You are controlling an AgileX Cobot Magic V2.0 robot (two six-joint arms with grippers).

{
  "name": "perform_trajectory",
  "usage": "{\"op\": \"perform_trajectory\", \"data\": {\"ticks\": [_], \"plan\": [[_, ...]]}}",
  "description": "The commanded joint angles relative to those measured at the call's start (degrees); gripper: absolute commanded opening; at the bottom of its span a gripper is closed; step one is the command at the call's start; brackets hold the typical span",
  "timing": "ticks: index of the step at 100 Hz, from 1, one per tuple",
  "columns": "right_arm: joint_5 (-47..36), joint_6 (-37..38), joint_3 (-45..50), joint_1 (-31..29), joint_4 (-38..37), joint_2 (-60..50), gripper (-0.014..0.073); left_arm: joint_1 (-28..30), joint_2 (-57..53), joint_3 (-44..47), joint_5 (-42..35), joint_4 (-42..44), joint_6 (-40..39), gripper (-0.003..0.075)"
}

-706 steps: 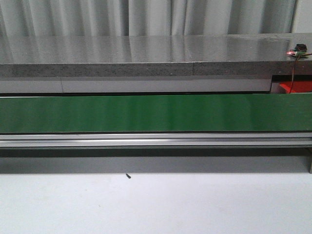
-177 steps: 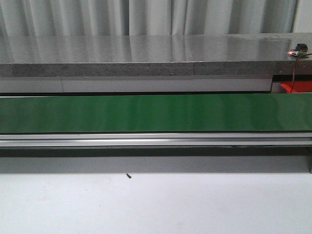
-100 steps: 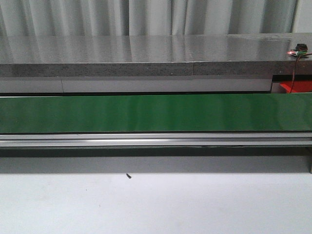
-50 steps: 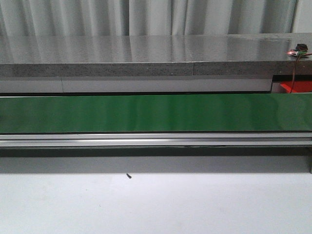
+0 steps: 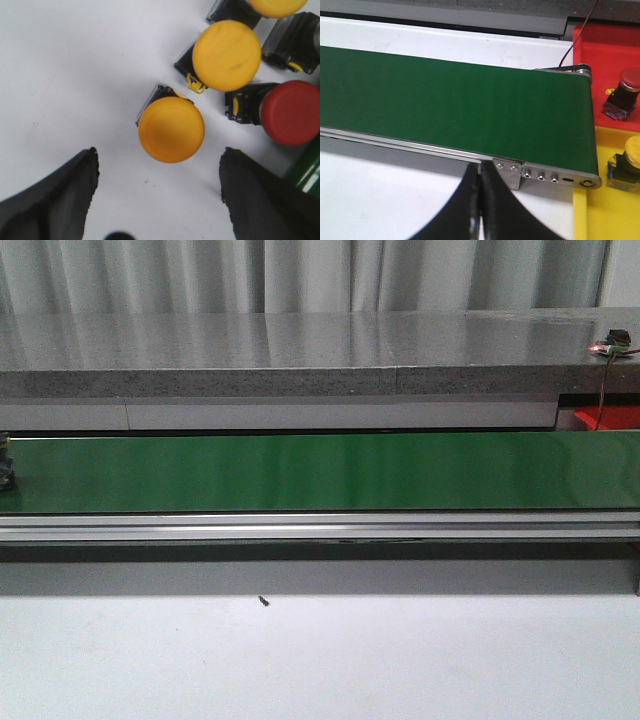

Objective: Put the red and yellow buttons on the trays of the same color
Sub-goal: 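Lower the left gripper onto a yellow-capped button and grasp it, then place the yellow button on the belt and open the left gripper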

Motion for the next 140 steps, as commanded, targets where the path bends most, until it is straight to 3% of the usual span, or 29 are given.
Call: {"op": "perform_trajectory", "data": {"ticks": [1, 47, 57, 90, 119, 140], "plan": [[-3.0, -0.4, -1.5, 0.2, 0.5, 0.0, -0.0068, 0.0, -1.9, -1.4, -2.2, -0.3, 0.0, 0.0492], [-2.9, -0.4, -1.5, 0.2, 0.5, 0.0, -0.0068, -0.1, 1.1, -1.6, -7.9, -0.5, 0.0, 0.0489], [-2.9, -0.4, -1.5, 0.2, 0.5, 0.0, -0.0068, -0.1, 1.5, -1.6, -7.8, -0.5, 0.0, 0.044], [-2.9, -0.4, -1.5, 0.2, 0.5, 0.0, -0.0068, -0.1, 1.6, -1.6, -7.9, -1.0, 0.0, 0.0172], [-2.9, -0.4, -1.5, 0.2, 0.5, 0.0, -0.0068, -0.1, -4.2, -3.1, -5.2, -1.0, 0.0, 0.0158], [-2.9, -0.4, -1.5, 0.2, 0.5, 0.0, -0.0068, -3.6, -12.0, -3.1, -5.1, -1.3, 0.0, 0.0158]]}}
